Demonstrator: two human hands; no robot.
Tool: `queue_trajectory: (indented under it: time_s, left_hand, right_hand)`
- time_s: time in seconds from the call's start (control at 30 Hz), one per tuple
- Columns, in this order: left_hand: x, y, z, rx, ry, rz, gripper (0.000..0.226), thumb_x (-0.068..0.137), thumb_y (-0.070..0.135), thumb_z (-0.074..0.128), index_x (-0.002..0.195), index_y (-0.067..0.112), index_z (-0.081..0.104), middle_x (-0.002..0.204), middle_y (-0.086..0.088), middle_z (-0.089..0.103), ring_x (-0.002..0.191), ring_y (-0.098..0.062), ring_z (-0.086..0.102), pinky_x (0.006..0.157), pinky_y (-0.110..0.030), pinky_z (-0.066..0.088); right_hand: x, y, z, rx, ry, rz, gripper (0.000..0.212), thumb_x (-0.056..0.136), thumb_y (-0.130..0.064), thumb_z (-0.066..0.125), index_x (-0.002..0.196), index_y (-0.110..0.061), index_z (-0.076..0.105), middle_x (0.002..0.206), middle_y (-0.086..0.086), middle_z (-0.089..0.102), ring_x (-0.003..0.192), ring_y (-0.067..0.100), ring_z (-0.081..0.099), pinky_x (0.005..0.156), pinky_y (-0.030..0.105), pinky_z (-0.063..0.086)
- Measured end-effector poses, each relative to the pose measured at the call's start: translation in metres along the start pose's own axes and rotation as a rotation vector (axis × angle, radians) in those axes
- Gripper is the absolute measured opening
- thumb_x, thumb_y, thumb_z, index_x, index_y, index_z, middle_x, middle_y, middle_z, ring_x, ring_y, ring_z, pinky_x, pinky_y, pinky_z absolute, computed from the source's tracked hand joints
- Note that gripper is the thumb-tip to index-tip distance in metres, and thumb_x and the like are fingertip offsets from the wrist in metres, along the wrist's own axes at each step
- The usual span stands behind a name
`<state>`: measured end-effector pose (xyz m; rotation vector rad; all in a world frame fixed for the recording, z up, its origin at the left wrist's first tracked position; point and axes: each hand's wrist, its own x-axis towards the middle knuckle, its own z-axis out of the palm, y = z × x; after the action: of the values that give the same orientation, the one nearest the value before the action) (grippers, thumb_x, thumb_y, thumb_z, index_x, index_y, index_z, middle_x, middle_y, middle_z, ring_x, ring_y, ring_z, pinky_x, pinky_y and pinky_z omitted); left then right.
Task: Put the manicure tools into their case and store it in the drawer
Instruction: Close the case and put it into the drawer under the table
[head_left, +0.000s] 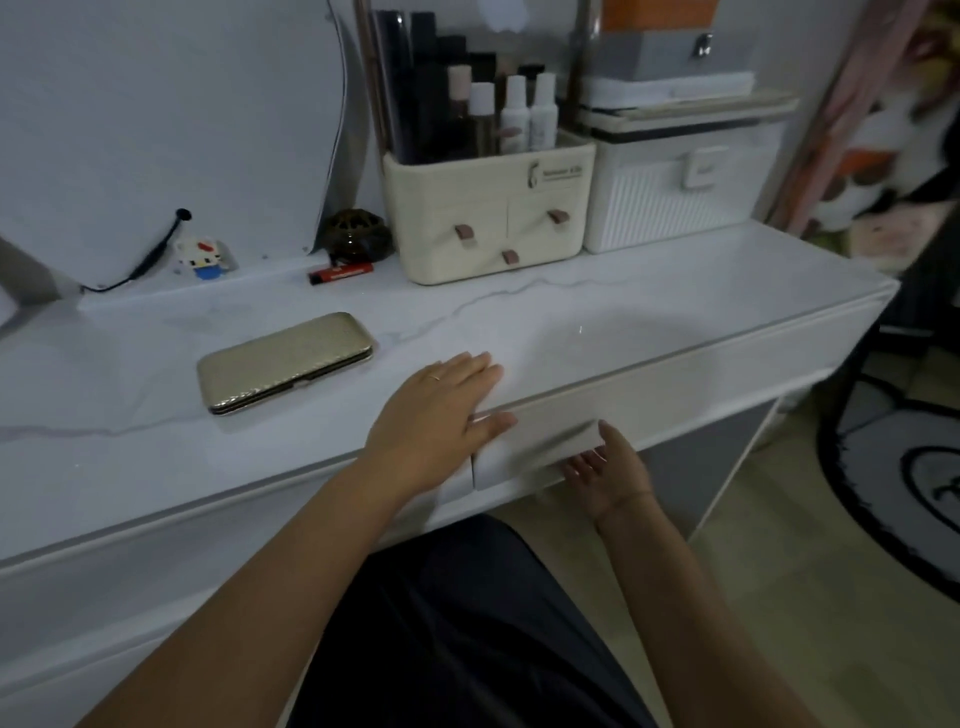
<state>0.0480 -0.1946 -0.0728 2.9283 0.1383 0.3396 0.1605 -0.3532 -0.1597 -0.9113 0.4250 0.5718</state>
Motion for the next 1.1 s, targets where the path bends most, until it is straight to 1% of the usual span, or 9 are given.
queue_trajectory:
  time_s: [0.23,0.37,0.43,0.53,0.63,0.73,0.87,0.97,1.1]
  left_hand:
    - [0.0,0.003,0.0,0.098,0.001,0.005,0.069,0.089,0.062,0.03,0.147,0.028,0.02,0.157,0.009,0.016,0.144,-0.009,0.012,0.114,-0.027,0.009]
    - [0.0,0.003,0.001,0.12,-0.039,-0.007,0.071,0.088,0.066,0.028,0.148,0.027,0.021,0.157,0.009,0.017,0.144,-0.01,0.012,0.114,-0.029,0.01]
    - [0.001,0.005,0.002,0.092,-0.006,-0.012,0.075,0.085,0.071,0.023,0.145,0.026,0.029,0.155,0.007,0.025,0.143,-0.012,0.019,0.113,-0.029,0.013]
    - [-0.008,0.028,0.003,-0.145,0.191,0.109,0.066,0.086,0.064,0.027,0.125,0.02,0.059,0.133,0.001,0.057,0.125,-0.017,0.048,0.103,-0.025,0.027]
    - [-0.025,0.066,0.012,-0.373,0.193,0.166,0.031,0.089,0.04,0.048,0.099,0.023,0.072,0.098,0.01,0.068,0.092,-0.012,0.059,0.082,-0.025,0.043]
    - [-0.037,0.09,0.024,-0.457,0.116,0.113,0.047,0.089,0.053,0.043,0.073,0.016,0.068,0.074,0.004,0.067,0.071,-0.012,0.06,0.063,-0.034,0.048]
    - [-0.042,0.099,0.029,-0.481,0.093,0.102,0.079,0.085,0.072,0.021,0.08,0.009,0.068,0.069,-0.008,0.066,0.066,-0.02,0.062,0.062,-0.042,0.045]
    - [-0.048,0.109,0.022,-0.514,0.04,0.188,0.068,0.09,0.065,0.026,0.08,0.012,0.069,0.061,-0.005,0.066,0.056,-0.017,0.061,0.06,-0.041,0.046]
    - [-0.045,0.109,0.013,-0.508,0.08,0.241,0.062,0.093,0.058,0.029,0.076,0.012,0.066,0.065,-0.001,0.066,0.059,-0.012,0.061,0.06,-0.038,0.047]
  right_hand:
    - [-0.003,-0.008,-0.016,0.144,-0.111,0.138,0.06,0.078,-0.052,0.055,0.116,-0.005,0.05,0.096,0.006,0.051,0.084,0.019,0.051,0.067,0.026,0.041]
    - [-0.01,-0.001,-0.03,0.172,-0.091,0.105,0.061,0.076,-0.057,0.055,0.113,-0.008,0.054,0.101,0.004,0.055,0.094,0.019,0.051,0.081,0.027,0.039]
    - [-0.019,-0.003,-0.041,0.006,0.024,-0.111,0.059,0.078,-0.059,0.051,0.108,-0.009,0.056,0.098,0.005,0.057,0.088,0.02,0.053,0.08,0.03,0.043]
    - [-0.035,-0.021,-0.063,-0.527,0.364,-0.814,0.073,0.076,-0.063,0.043,0.127,-0.011,0.04,0.129,0.012,0.046,0.116,0.025,0.046,0.1,0.044,0.039]
    - [-0.054,-0.055,-0.068,-1.083,0.31,-1.292,0.053,0.085,-0.056,0.036,0.123,-0.021,0.048,0.134,0.004,0.044,0.13,0.019,0.036,0.11,0.04,0.024]
    - [-0.062,-0.078,-0.07,-1.441,0.184,-1.32,0.049,0.086,-0.055,0.028,0.086,-0.024,0.066,0.104,-0.003,0.064,0.111,0.016,0.053,0.106,0.041,0.024]
    - [-0.069,-0.089,-0.085,-1.527,0.18,-1.323,0.048,0.085,-0.056,0.025,0.069,-0.025,0.059,0.078,-0.005,0.061,0.083,0.018,0.056,0.09,0.039,0.034]
    - [-0.083,-0.092,-0.089,-1.449,0.182,-1.332,0.051,0.085,-0.061,0.027,0.058,-0.024,0.051,0.057,-0.01,0.048,0.056,0.015,0.048,0.07,0.037,0.043]
    - [-0.1,-0.094,-0.1,-1.389,0.258,-1.271,0.066,0.081,-0.067,0.026,0.057,-0.016,0.06,0.047,-0.001,0.052,0.046,0.015,0.049,0.048,0.025,0.033]
